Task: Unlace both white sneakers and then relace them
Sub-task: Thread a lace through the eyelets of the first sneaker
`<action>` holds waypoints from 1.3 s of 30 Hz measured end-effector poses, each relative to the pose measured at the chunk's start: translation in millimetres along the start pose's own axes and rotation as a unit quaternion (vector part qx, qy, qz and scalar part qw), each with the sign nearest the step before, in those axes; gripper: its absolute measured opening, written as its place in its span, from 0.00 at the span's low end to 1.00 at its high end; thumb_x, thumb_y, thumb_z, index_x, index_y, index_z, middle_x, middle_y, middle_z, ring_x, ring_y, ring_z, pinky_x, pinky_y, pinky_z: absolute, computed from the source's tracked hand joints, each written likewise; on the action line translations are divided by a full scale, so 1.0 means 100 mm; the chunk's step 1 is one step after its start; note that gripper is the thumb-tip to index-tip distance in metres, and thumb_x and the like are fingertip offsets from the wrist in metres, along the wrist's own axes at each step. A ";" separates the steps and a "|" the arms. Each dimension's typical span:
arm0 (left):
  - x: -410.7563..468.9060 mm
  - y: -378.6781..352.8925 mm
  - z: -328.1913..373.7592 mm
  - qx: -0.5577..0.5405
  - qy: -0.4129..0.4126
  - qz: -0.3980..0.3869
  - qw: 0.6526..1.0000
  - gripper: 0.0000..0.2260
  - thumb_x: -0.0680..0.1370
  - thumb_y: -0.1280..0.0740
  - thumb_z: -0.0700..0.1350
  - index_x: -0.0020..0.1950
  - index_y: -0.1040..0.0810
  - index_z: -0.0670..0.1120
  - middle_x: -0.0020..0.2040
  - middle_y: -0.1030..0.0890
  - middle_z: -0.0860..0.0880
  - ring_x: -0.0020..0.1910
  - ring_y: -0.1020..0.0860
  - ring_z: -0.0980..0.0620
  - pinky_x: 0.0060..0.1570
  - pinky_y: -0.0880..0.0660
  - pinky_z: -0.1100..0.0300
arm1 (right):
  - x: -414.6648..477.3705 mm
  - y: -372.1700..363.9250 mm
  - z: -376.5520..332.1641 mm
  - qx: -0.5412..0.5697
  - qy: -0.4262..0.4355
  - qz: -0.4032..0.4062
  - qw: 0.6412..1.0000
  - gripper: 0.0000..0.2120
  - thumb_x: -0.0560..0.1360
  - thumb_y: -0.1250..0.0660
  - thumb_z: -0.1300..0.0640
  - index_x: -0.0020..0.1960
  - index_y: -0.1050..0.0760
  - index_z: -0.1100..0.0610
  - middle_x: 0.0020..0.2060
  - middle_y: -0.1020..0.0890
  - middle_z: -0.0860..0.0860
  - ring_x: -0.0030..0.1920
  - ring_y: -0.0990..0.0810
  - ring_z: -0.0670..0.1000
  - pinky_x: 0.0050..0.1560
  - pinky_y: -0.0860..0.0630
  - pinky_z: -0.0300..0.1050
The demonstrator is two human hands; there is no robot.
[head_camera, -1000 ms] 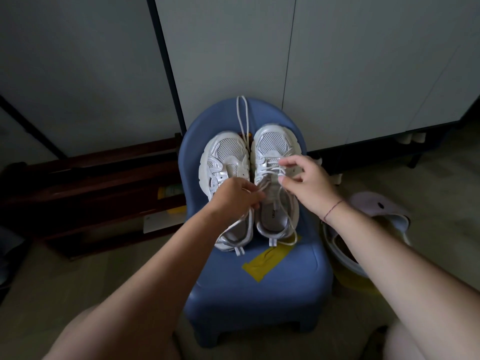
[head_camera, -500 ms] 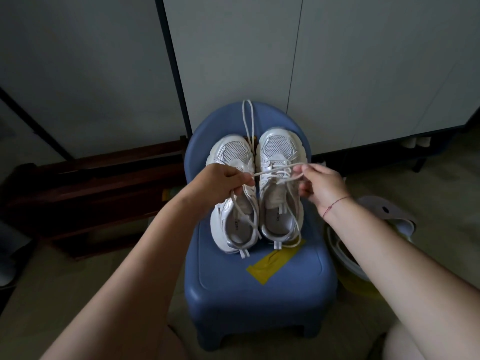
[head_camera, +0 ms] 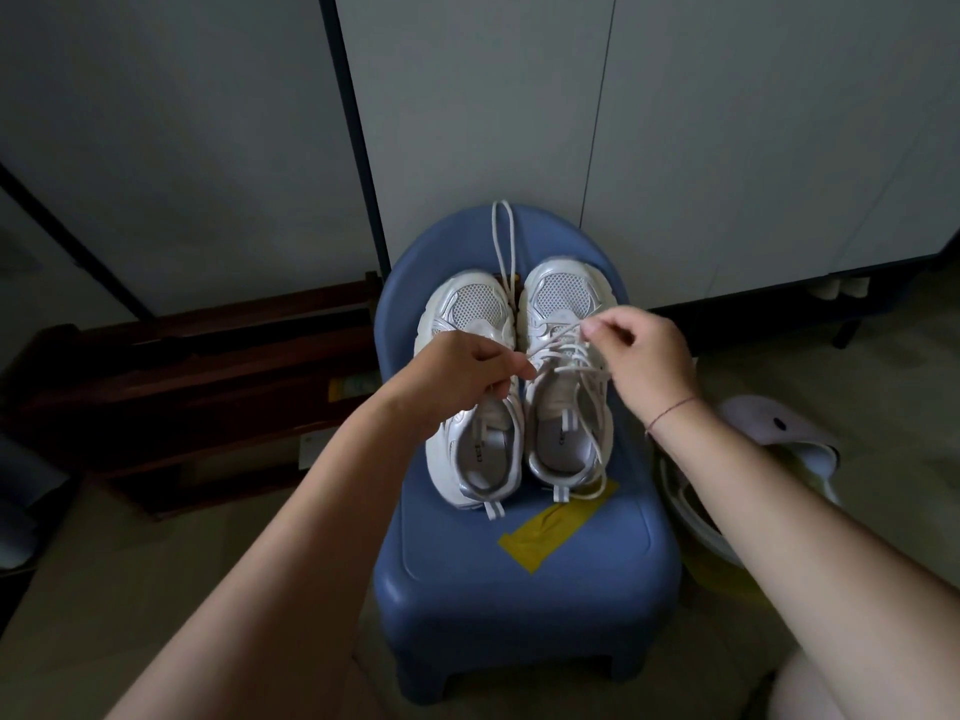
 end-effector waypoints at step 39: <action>0.34 -0.22 -0.32 -0.143 0.084 0.185 0.969 0.07 0.72 0.25 0.39 0.40 0.22 0.43 0.25 0.23 0.48 0.18 0.28 0.59 0.23 0.29 0.67 | -0.36 -0.76 0.29 0.305 -0.340 -0.062 0.887 0.10 0.73 0.31 0.64 0.34 0.18 0.55 0.37 0.17 0.58 0.42 0.19 0.59 0.50 0.20 0.58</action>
Point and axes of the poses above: each hand's wrist, its own x-axis towards the middle knuckle, its own y-axis out of the back of the hand, z = x × y, the point moved 5 cm from there along x, towards the middle knuckle
